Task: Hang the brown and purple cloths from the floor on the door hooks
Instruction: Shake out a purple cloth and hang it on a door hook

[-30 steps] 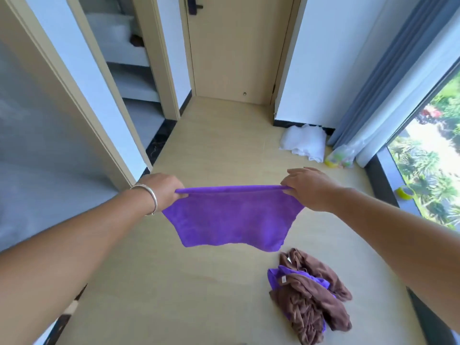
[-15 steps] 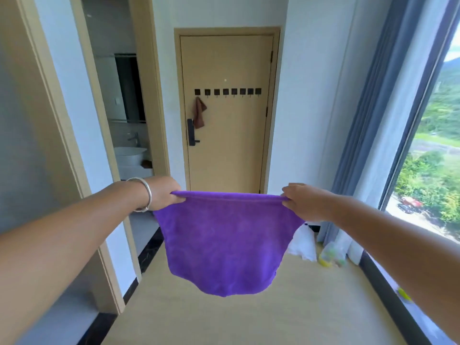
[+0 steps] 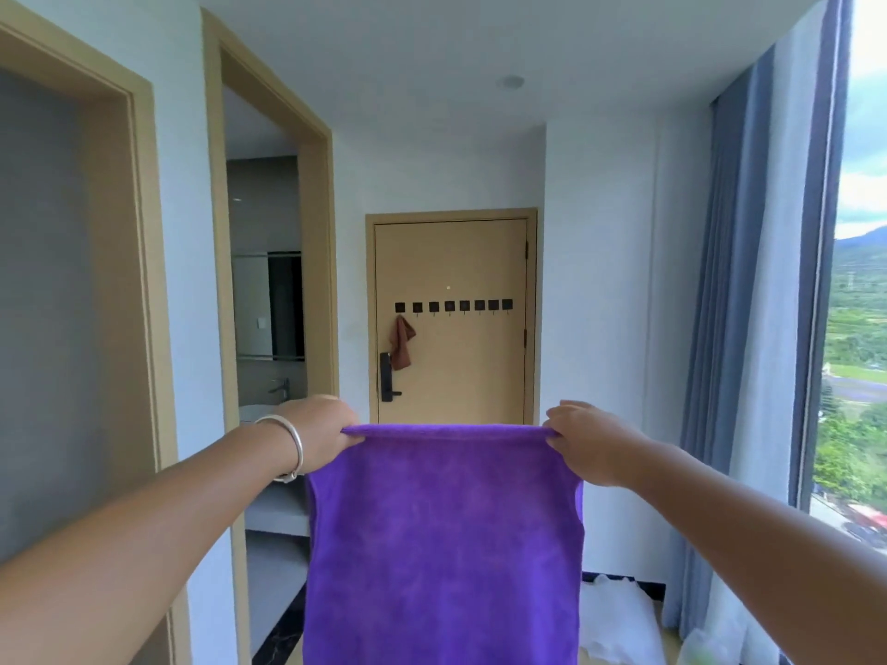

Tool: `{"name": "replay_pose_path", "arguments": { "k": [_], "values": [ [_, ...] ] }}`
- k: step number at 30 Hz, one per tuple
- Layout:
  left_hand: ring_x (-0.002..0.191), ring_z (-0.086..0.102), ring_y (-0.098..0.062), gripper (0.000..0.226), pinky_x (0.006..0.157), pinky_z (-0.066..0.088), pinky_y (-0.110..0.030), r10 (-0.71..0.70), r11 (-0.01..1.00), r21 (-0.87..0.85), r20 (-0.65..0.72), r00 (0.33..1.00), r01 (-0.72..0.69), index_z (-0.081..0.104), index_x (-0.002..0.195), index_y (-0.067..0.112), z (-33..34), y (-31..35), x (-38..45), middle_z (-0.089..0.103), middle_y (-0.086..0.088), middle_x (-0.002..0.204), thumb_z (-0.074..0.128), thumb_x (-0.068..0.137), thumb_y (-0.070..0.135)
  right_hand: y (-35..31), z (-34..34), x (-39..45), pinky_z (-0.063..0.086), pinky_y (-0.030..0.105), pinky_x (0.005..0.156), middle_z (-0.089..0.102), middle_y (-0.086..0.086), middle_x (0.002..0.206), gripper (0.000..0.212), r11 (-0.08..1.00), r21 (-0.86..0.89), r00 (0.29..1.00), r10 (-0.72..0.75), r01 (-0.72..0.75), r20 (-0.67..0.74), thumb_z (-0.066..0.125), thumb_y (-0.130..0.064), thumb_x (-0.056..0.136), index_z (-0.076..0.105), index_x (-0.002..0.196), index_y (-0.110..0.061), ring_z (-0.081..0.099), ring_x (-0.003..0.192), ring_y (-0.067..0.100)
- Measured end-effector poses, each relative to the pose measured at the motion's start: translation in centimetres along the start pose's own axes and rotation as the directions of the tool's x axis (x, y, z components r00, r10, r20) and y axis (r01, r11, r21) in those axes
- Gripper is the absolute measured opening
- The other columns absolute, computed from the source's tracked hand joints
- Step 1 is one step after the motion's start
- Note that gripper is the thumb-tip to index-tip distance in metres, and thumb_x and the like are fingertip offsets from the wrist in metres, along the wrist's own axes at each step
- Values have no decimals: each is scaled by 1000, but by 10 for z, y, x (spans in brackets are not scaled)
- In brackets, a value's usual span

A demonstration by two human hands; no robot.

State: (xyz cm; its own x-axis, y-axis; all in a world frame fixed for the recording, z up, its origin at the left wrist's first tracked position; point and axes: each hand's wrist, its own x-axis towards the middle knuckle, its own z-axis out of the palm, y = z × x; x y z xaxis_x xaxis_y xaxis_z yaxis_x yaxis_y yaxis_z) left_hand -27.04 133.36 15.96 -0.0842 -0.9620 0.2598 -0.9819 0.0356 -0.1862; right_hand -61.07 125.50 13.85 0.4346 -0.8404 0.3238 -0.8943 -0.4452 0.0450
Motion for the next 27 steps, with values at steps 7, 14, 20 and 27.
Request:
{"name": "replay_pose_path", "arguments": {
  "k": [7, 14, 20, 27],
  "values": [
    [91, 56, -17, 40, 85, 47, -38, -80, 992, 94, -86, 993, 88, 59, 80, 26, 29, 3, 5, 59, 5, 88, 28, 101, 39, 3, 29, 32, 34, 31, 104, 53, -9, 111, 28, 999, -29, 993, -20, 16, -115, 31, -28, 101, 58, 94, -24, 35, 132, 14],
    [86, 55, -16, 41, 86, 44, -35, -172, 977, 107, -105, 979, 183, 62, 80, 25, 48, -36, 42, 58, 6, 87, 29, 101, 37, -14, 54, 90, 37, 29, 96, 44, -13, 92, 22, 997, -13, 974, -72, 71, -217, 32, -29, 100, 43, 81, -27, 43, 114, 10],
    [96, 54, -15, 41, 99, 39, -41, -166, 981, 83, -91, 982, 174, 62, 82, 26, 72, -93, 109, 59, 8, 90, 29, 102, 37, -28, 75, 172, 38, 30, 99, 47, -11, 97, 23, 999, -25, 977, -51, 47, -209, 29, -30, 101, 46, 86, -29, 42, 118, 11],
    [91, 52, -17, 43, 94, 38, -38, -167, 986, 9, -82, 983, 168, 65, 86, 26, 115, -169, 196, 60, 6, 93, 27, 102, 38, -54, 98, 280, 38, 28, 94, 42, -11, 92, 25, 999, -42, 984, -23, 16, -176, 29, -30, 101, 48, 85, -27, 42, 114, 11]
  ]
}}
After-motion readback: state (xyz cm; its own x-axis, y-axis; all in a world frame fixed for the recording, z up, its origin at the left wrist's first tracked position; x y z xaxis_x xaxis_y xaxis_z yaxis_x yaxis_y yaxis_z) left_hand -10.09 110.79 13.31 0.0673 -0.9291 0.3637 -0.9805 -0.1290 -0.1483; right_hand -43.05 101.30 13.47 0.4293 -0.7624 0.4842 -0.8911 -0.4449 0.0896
